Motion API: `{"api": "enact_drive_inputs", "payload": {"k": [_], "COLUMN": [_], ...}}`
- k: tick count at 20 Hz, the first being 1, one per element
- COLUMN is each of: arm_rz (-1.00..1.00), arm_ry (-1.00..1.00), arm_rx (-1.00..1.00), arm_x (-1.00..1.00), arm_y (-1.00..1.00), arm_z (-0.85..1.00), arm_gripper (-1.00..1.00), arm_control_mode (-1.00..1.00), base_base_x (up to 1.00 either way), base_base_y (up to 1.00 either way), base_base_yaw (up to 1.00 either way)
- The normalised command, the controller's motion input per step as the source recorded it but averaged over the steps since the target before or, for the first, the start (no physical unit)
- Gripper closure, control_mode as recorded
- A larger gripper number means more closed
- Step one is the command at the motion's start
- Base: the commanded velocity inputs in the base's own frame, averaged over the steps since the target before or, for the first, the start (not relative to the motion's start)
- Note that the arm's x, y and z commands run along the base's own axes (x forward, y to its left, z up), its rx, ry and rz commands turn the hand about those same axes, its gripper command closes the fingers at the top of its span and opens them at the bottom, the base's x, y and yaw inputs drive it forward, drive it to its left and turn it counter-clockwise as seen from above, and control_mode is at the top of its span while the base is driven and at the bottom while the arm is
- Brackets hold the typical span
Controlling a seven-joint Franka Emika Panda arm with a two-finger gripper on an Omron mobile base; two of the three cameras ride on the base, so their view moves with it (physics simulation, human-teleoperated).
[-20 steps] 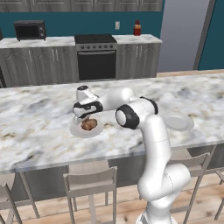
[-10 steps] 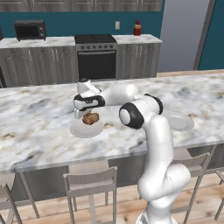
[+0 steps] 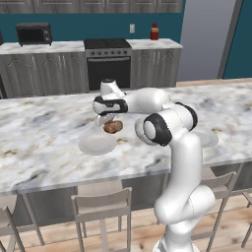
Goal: Pick the chicken drumstick and eggplant from their plates and place them in the bowl. Then put the bowl in the fridge.
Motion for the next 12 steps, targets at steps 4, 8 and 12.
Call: {"api": "enact_drive_inputs", "payload": {"k": [4,8,12], "arm_rz": [0.00,-0.01,-0.03], "arm_ry": [-0.02,0.00,0.00], "arm_rx": [0.04,0.02,0.00], "arm_x": [-0.18,-0.05,0.00], "arm_y": [-0.72,-0.73,-0.70], "arm_z": [0.25,0.20,0.14], "arm_gripper": [1.00,1.00,1.00], "arm_control_mode": [-1.00,-1.00,-1.00], "base_base_x": [0.00,0.00,0.00], "base_base_y": [0.00,0.00,0.00], "base_base_yaw": [0.00,0.00,0.00]}}
